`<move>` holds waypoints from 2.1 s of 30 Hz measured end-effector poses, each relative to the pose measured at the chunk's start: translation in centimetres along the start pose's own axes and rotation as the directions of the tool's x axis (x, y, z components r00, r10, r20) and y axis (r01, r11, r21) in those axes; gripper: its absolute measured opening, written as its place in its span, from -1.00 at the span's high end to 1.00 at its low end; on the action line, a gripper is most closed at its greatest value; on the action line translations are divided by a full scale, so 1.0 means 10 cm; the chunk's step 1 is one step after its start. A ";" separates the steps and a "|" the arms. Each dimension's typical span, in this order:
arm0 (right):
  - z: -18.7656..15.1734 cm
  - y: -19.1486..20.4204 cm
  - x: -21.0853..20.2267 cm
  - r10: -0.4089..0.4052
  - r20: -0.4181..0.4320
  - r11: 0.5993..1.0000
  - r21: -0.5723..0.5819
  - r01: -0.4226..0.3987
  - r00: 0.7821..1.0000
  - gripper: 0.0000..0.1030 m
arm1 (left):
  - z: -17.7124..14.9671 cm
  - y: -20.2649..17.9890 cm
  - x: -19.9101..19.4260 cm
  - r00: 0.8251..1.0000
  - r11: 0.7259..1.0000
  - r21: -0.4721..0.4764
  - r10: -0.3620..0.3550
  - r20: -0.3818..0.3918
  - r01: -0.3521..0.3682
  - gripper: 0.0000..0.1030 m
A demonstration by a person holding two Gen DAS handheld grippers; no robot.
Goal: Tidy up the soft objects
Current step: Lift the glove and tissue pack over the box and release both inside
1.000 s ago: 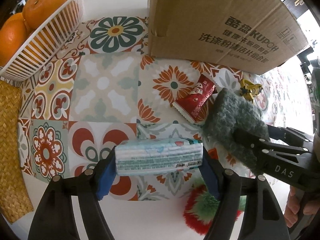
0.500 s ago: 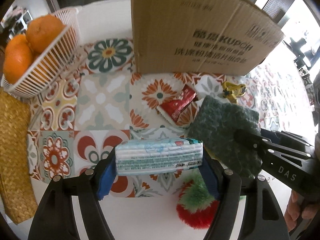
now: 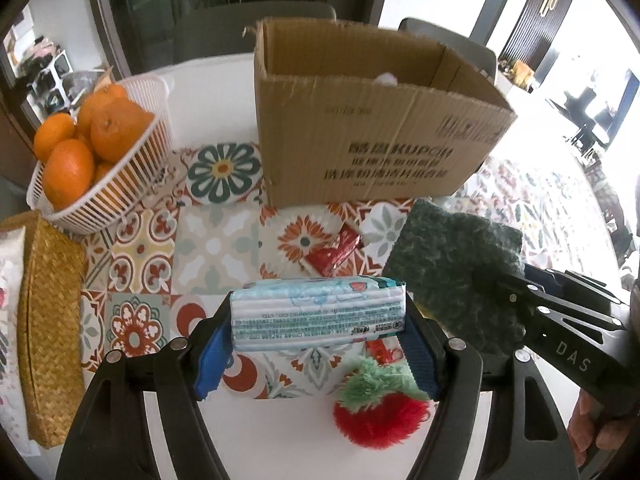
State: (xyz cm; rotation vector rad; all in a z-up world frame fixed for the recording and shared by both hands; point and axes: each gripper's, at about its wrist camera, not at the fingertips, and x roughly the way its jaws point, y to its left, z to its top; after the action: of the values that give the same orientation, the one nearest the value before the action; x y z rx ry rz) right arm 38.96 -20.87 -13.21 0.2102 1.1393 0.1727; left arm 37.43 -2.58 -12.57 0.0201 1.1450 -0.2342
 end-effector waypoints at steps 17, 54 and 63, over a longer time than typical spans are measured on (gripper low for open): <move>0.26 0.13 -0.81 0.005 0.235 1.000 -0.015 -0.002 0.972 0.53 | 0.25 -0.17 -0.74 0.979 0.998 0.057 -0.025 0.204 0.014 -0.44; 1.36 0.14 -0.91 0.028 0.351 0.998 -0.056 -0.009 0.936 0.53 | 1.38 -0.24 -0.95 0.932 0.993 0.119 -0.022 0.362 -0.023 -0.44; 1.66 0.07 -0.53 0.042 0.267 0.998 -0.047 -0.030 0.963 0.53 | 1.62 -0.19 -0.61 0.959 0.993 0.114 -0.022 0.284 -0.011 -0.44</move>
State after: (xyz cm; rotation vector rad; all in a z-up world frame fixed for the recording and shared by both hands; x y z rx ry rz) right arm 51.94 -22.74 -1.65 0.2096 0.8620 0.1947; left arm 49.24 -5.55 -0.15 0.0827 0.8436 -0.2977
